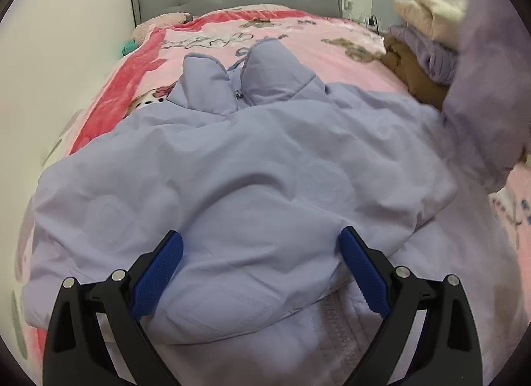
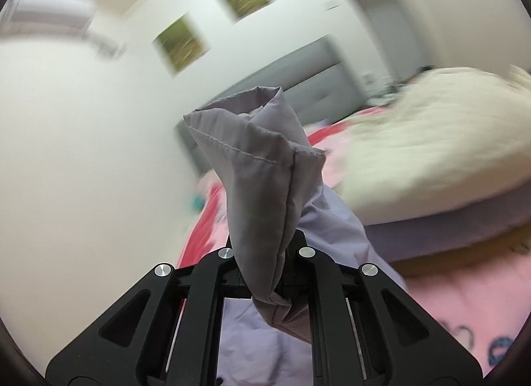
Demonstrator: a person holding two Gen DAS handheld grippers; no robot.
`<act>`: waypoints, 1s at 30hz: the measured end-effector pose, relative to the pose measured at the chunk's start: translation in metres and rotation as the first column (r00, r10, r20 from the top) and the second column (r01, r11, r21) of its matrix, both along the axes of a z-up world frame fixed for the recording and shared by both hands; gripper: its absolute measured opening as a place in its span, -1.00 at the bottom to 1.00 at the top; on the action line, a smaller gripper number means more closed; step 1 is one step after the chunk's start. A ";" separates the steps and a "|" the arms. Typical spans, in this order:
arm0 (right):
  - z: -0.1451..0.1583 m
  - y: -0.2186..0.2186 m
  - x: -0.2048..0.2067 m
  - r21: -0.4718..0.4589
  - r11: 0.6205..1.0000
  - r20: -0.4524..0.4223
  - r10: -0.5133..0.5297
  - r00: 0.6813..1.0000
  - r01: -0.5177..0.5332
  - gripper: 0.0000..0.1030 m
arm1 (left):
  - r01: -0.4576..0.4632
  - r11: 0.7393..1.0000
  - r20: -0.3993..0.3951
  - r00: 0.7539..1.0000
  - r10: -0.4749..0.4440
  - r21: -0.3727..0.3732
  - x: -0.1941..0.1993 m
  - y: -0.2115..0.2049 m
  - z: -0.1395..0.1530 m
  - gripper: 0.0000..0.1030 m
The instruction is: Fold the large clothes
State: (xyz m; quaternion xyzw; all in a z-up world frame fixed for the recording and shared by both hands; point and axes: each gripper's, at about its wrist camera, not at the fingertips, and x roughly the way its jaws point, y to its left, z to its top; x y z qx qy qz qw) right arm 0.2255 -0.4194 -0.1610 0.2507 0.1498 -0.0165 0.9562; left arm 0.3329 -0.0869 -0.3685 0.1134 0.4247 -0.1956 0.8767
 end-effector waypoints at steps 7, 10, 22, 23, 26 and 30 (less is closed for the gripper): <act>-0.058 0.134 0.074 -0.212 0.937 -0.230 0.229 0.946 -0.279 -0.86 | -0.077 0.974 -0.078 0.995 0.062 -0.212 -0.007 0.028 0.020 0.82; -0.092 0.170 0.088 -0.199 0.912 -0.324 0.284 0.902 -0.359 -0.86 | -0.116 0.961 -0.153 0.985 0.079 -0.252 -0.002 0.043 0.016 0.82; -0.174 0.237 0.112 -0.187 0.835 -0.545 0.350 0.762 -0.518 -0.85 | -0.078 0.977 -0.077 0.995 0.064 -0.199 -0.024 0.088 0.024 0.82; -0.179 0.237 0.113 -0.175 0.831 -0.555 0.360 0.750 -0.528 -0.85 | -0.079 0.971 -0.072 0.995 0.064 -0.226 -0.024 0.094 0.027 0.82; -0.183 0.233 0.112 -0.137 0.827 -0.558 0.391 0.732 -0.546 -0.83 | -0.110 0.919 -0.137 0.989 0.061 -0.378 -0.007 0.117 0.040 0.82; -0.185 0.222 0.109 -0.063 0.834 -0.513 0.444 0.735 -0.548 -0.80 | -0.191 0.831 -0.293 0.955 0.035 -0.522 0.038 0.128 0.046 0.82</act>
